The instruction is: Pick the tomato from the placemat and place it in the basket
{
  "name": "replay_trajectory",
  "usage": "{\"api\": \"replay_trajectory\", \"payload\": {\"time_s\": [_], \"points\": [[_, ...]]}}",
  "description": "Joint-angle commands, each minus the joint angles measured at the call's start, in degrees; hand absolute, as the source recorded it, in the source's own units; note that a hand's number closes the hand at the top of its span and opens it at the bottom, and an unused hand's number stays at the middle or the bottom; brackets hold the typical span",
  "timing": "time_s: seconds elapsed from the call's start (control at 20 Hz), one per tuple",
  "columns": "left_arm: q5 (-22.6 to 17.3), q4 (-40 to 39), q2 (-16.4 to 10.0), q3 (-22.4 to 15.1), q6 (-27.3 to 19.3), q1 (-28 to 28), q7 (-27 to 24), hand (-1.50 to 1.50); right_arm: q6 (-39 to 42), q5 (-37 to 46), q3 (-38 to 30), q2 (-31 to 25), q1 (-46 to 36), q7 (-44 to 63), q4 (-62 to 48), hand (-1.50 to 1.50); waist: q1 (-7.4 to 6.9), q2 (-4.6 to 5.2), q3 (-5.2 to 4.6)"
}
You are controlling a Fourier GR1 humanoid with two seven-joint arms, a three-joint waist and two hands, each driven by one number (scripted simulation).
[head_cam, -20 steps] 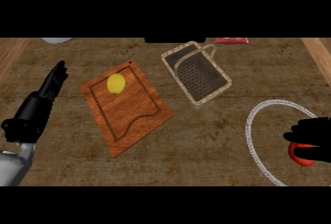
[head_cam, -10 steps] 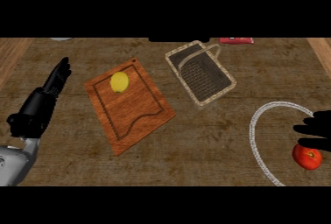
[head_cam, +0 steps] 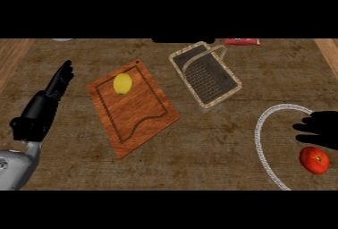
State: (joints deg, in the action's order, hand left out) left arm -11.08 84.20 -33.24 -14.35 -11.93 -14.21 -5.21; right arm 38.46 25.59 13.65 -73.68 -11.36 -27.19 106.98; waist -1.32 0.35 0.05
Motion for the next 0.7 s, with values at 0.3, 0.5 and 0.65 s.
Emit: {"api": "replay_trajectory", "payload": {"time_s": [0.3,0.5,0.65], "points": [[2.7,0.3,2.5,1.0,0.9,-2.0,2.8,0.0,-4.0,17.0,11.6,4.9,-4.5,-10.2,-13.2,-1.5,0.08,0.06,-0.02],[4.3,2.8,2.7,2.1,0.8,-0.4,4.5,0.0,-4.8,21.9,13.4,10.1,-7.8,-10.4,-19.3,-1.5,0.19,-0.16,-0.03],[3.1,3.5,2.0,5.0,3.0,1.8,3.2,0.0,-9.0,25.1,14.7,11.9,-4.1,-10.7,-19.2,-1.5,0.8,-0.33,-0.04]]}}
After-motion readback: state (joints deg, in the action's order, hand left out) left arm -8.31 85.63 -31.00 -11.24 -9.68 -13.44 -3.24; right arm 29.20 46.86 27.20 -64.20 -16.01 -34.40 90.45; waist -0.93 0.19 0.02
